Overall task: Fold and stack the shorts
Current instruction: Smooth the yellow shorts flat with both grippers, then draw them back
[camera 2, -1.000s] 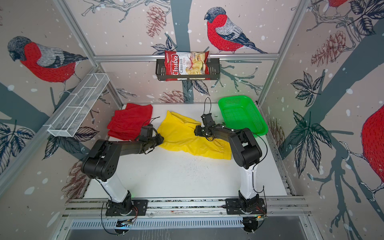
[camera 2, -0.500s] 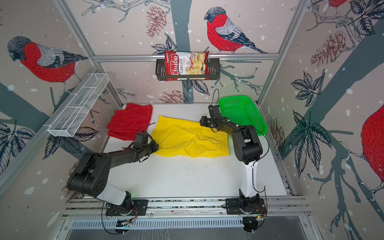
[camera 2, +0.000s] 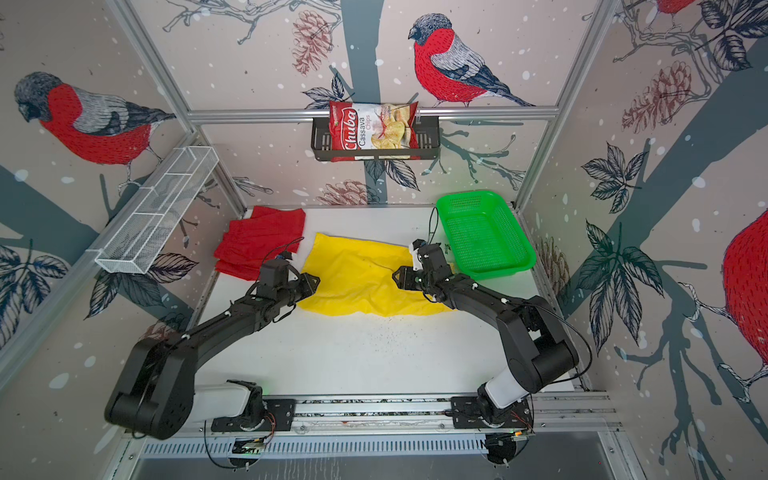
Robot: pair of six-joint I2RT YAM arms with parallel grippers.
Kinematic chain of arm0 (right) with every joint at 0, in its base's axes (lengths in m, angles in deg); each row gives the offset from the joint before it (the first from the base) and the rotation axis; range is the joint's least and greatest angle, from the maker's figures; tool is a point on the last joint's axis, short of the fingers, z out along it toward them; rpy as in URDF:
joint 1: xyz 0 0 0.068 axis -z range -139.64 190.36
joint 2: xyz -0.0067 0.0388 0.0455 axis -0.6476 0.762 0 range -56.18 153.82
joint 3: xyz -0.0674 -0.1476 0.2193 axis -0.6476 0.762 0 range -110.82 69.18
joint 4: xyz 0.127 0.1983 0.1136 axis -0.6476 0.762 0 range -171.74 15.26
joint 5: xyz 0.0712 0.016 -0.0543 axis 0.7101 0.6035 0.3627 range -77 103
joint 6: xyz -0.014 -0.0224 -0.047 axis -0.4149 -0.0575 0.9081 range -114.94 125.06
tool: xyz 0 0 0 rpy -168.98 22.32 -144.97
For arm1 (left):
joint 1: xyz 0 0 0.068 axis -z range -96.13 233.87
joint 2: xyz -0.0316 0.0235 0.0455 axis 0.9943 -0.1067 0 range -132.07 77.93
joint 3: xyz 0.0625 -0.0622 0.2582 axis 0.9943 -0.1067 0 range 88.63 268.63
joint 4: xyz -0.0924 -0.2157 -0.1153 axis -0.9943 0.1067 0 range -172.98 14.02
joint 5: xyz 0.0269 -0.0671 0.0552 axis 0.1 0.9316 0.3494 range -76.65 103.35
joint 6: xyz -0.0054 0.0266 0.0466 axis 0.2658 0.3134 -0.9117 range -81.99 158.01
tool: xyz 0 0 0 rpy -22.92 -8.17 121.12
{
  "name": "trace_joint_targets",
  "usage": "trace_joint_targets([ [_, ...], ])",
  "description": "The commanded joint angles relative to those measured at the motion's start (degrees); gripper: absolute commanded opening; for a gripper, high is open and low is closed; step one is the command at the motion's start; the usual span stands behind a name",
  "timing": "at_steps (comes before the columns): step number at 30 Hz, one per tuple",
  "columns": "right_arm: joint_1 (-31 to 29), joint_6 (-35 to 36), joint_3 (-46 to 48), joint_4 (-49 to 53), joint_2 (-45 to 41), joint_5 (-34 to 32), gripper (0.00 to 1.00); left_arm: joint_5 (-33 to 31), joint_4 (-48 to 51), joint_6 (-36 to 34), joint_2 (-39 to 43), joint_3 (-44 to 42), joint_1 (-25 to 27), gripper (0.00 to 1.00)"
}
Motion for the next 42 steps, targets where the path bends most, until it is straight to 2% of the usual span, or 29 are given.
trace_joint_targets([
  [1, 2.1, -3.4, 4.5, -6.2, -1.1, 1.2, 0.54, 0.6, -6.2, 2.8, -4.5, -0.5, 0.0, 0.22],
  [6, 6.8, -4.2, 11.2, -8.7, -1.6, 1.7, 0.54, -2.5, -5.5, 7.6, -9.7, -2.6, -1.2, 0.2],
  [11, 8.2, -3.6, 16.0, -8.1, -2.1, 1.4, 0.54, -2.2, -6.9, 10.8, -7.4, -10.1, -5.1, 0.19],
  [15, 8.3, -4.0, 20.7, -5.7, -5.7, 0.0, 0.54, -3.0, -3.5, 10.5, -0.9, -15.7, -8.2, 0.19],
  [18, 7.3, -5.6, 25.3, -4.9, -11.0, -0.2, 0.54, -5.6, 2.4, 10.1, 6.3, -17.7, -8.5, 0.19],
  [20, 6.1, -6.0, 27.1, -3.9, -15.0, -0.2, 0.55, -4.8, 5.2, 9.9, 11.7, -18.5, -8.5, 0.2],
  [24, 5.7, -5.8, 25.1, 0.3, -25.4, 0.1, 0.56, -0.3, 7.4, 6.9, 23.7, -17.6, -8.2, 0.22],
  [28, 6.0, -5.1, 20.0, 1.2, -30.9, -0.5, 0.58, -0.1, 4.1, 3.2, 28.3, -13.7, -5.8, 0.25],
  [30, 6.6, -3.9, 17.7, -0.1, -30.4, -1.3, 0.59, -0.9, 1.8, -0.6, 25.5, -10.1, -3.7, 0.27],
  [33, 7.4, -2.8, 13.5, -2.4, -25.8, 0.3, 0.58, 0.2, -0.3, -3.7, 15.6, -2.2, -1.2, 0.27],
  [36, 7.2, -2.0, 8.8, -4.3, -18.1, 3.4, 0.56, 2.7, -4.2, -3.8, 4.3, 4.9, 1.7, 0.25],
  [42, 5.2, -0.9, 1.4, -6.0, -3.1, 1.4, 0.55, 5.2, -10.5, -3.7, -17.6, 17.9, 5.0, 0.2],
])
